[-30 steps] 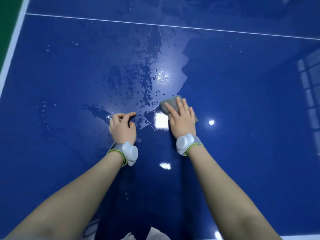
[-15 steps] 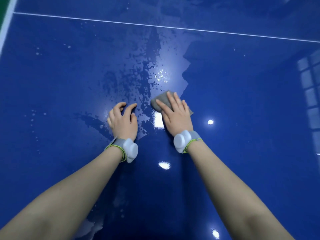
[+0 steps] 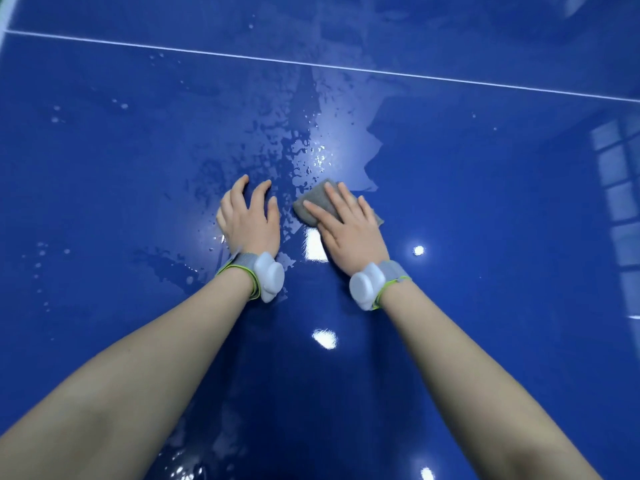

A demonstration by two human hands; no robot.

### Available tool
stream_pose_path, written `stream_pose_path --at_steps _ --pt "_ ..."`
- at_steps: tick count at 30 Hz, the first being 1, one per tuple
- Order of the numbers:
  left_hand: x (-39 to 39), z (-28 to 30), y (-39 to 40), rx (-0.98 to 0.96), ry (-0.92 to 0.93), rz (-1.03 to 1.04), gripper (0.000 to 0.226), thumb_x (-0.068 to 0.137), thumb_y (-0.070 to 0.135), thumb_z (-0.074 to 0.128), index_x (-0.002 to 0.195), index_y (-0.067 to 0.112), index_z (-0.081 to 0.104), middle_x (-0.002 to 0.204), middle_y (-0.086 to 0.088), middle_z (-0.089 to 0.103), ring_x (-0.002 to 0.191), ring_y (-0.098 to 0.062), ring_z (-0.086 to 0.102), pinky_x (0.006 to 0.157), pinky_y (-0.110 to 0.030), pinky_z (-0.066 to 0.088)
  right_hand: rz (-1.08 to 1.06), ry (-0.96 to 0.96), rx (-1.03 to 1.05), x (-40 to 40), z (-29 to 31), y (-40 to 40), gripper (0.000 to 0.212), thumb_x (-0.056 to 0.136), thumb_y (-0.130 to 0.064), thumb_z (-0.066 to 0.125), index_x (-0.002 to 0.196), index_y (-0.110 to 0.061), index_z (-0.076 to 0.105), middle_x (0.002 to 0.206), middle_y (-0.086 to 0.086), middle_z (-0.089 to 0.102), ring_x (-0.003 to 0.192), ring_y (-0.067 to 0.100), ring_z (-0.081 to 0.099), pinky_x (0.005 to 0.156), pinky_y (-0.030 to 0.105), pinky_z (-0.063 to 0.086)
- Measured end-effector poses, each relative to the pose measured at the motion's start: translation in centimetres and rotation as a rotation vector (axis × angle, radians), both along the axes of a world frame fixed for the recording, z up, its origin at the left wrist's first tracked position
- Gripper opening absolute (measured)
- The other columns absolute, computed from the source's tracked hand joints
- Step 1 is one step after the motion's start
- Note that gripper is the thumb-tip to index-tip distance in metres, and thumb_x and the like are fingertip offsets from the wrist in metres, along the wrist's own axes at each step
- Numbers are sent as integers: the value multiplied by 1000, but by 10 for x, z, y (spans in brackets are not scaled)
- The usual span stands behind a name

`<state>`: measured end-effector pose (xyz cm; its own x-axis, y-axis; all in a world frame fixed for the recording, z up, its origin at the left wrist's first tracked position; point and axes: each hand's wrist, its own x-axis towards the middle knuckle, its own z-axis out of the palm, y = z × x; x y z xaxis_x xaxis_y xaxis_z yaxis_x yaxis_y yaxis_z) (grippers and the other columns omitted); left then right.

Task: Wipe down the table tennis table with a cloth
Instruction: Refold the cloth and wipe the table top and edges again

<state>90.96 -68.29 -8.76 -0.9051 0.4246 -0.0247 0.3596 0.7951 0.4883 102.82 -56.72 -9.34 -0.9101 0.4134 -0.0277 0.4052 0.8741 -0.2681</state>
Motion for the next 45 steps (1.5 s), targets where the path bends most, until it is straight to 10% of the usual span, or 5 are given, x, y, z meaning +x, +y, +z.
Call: stream_pose_path --at_steps 9,17,25,33,45 --pt "2 -11 9 -16 112 23 38 95 30 38 128 20 53 141 -8 41 128 -29 35 110 -37 20 -528 -97 -38 -41 4 51 45 103 -30 28 147 -39 26 160 0 3 147 20 -2 116 39 -3" --pt "1 -14 10 -8 141 25 39 92 31 38 124 21 57 136 -9 48 120 -31 43 101 -41 33 -53 -64 -38 -41 3 37 57 94 -41 13 144 -31 38 157 5 19 146 24 13 115 39 6" --pt "-2 -19 12 13 194 55 36 91 31 39 118 21 61 128 -8 53 111 -27 43 92 -41 40 -495 -7 -113 -77 8 115 37 100 -22 35 135 -12 41 159 -1 14 147 17 5 117 38 4" --pt "-8 -22 15 44 218 53 28 89 26 47 109 18 64 120 -9 56 104 -29 48 85 -41 42 -6 -101 -69 -88 9 104 49 103 -34 31 150 -20 24 160 0 6 147 18 0 116 35 -2" --pt "-12 -29 19 50 306 54 29 89 27 42 105 16 64 116 -11 57 102 -20 36 85 -41 44 -383 -161 -33 -158 8 136 52 104 -31 22 152 -17 9 160 4 -2 147 19 -7 116 41 -7"
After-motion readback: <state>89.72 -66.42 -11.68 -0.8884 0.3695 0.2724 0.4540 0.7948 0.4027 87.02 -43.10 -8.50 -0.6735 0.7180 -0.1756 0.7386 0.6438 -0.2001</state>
